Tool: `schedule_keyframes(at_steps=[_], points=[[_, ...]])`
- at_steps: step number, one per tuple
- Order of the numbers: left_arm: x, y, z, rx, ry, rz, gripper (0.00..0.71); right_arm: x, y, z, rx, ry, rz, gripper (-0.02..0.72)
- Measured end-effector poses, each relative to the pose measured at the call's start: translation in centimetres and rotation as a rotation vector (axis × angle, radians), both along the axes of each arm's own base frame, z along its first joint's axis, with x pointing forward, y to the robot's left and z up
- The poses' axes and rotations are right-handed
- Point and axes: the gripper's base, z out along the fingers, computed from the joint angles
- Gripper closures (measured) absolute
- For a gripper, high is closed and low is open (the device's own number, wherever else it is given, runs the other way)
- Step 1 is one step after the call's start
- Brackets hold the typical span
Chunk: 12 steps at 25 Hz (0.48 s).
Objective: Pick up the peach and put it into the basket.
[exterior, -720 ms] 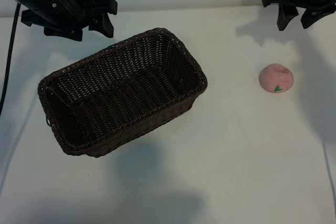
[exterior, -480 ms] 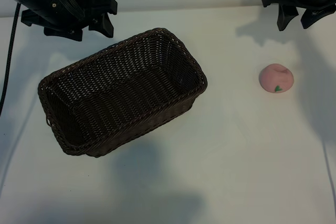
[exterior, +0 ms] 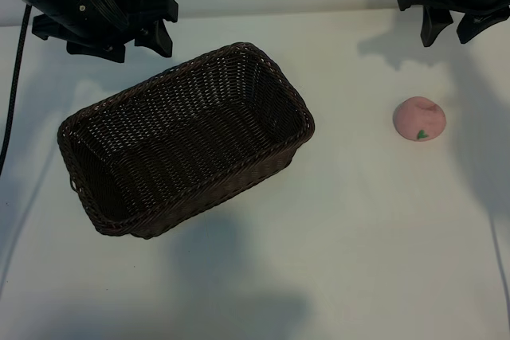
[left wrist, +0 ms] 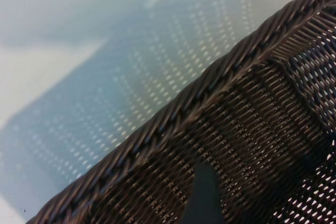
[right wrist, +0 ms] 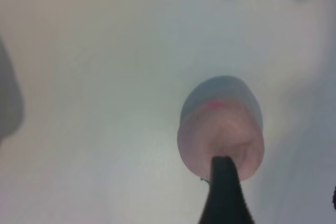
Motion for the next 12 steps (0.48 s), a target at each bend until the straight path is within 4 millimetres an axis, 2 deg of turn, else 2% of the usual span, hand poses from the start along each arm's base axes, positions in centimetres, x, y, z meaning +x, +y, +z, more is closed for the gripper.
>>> schedule_keyframes(at_steps=[12], points=[[-0.07,0.12,-0.07,0.014,0.009,0.001,0.132,0.0,0.0,0.0,0.0,0.0,0.0,0.222]])
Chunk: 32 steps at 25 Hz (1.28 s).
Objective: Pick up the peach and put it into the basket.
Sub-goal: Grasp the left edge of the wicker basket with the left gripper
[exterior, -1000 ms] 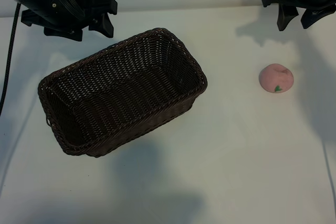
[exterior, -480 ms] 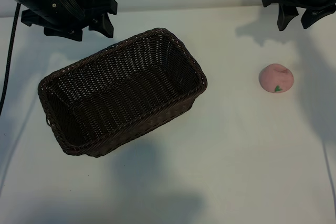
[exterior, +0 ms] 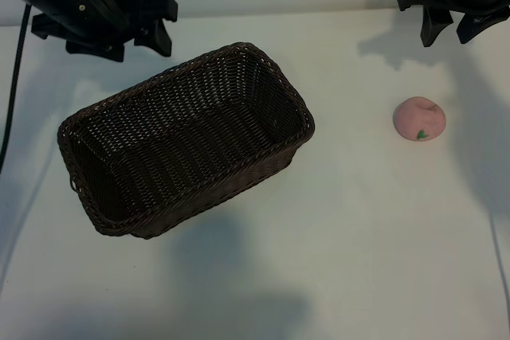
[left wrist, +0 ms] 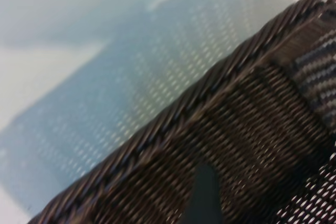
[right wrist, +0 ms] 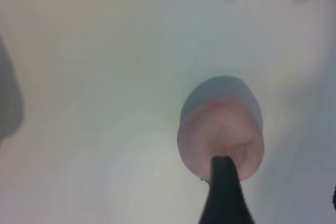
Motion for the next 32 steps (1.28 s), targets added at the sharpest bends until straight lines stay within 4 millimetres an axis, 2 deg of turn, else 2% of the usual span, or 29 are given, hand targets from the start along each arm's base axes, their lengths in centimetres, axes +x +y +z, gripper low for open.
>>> schedule_keyframes(at_steps=[6,15,18,27,32], points=[[-1.4,1.0,-0.5,0.065,0.081,0.058,0.132,0.0,0.0,0.0,0.0,0.0,0.0,0.222],[-8.3,3.7,-3.0,0.116,0.132,0.231,0.132,0.0,0.0,0.0,0.0,0.0,0.0,0.222],[-9.8,4.3,-3.7,0.117,0.124,0.291,0.132,0.0,0.0,0.0,0.0,0.0,0.0,0.222],[-11.1,4.8,-7.7,0.097,0.167,0.414,0.132,0.0,0.0,0.0,0.0,0.0,0.0,0.222],[-10.4,4.8,-9.7,0.098,0.178,0.437,0.132,0.0,0.0,0.0,0.0,0.0,0.001,0.222]])
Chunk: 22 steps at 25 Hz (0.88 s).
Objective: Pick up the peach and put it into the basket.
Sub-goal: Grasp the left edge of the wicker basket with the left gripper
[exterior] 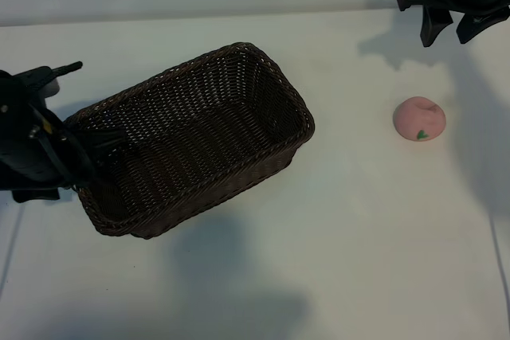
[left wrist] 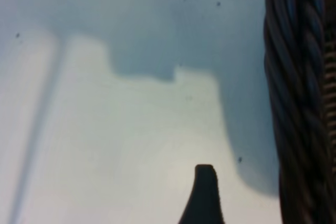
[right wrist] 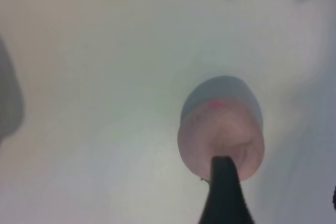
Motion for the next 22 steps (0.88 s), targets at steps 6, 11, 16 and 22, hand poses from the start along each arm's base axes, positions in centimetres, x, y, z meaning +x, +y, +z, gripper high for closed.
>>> schedule_keyframes(at_steps=[6,11,16,22], points=[[1.1,-0.2,-2.0,-0.018,0.007,0.021,0.132,0.0,0.0,0.0,0.0,0.0,0.0,0.222],[1.4,-0.5,-3.0,-0.037,0.018,0.038,0.132,0.0,0.0,0.0,0.0,0.0,0.0,0.222],[1.6,-0.5,-3.2,-0.04,0.014,0.038,0.132,0.0,0.0,0.0,0.0,0.0,0.0,0.222],[1.6,-0.5,-3.3,-0.044,0.015,0.043,0.201,0.0,0.0,0.0,0.0,0.0,0.0,0.222]])
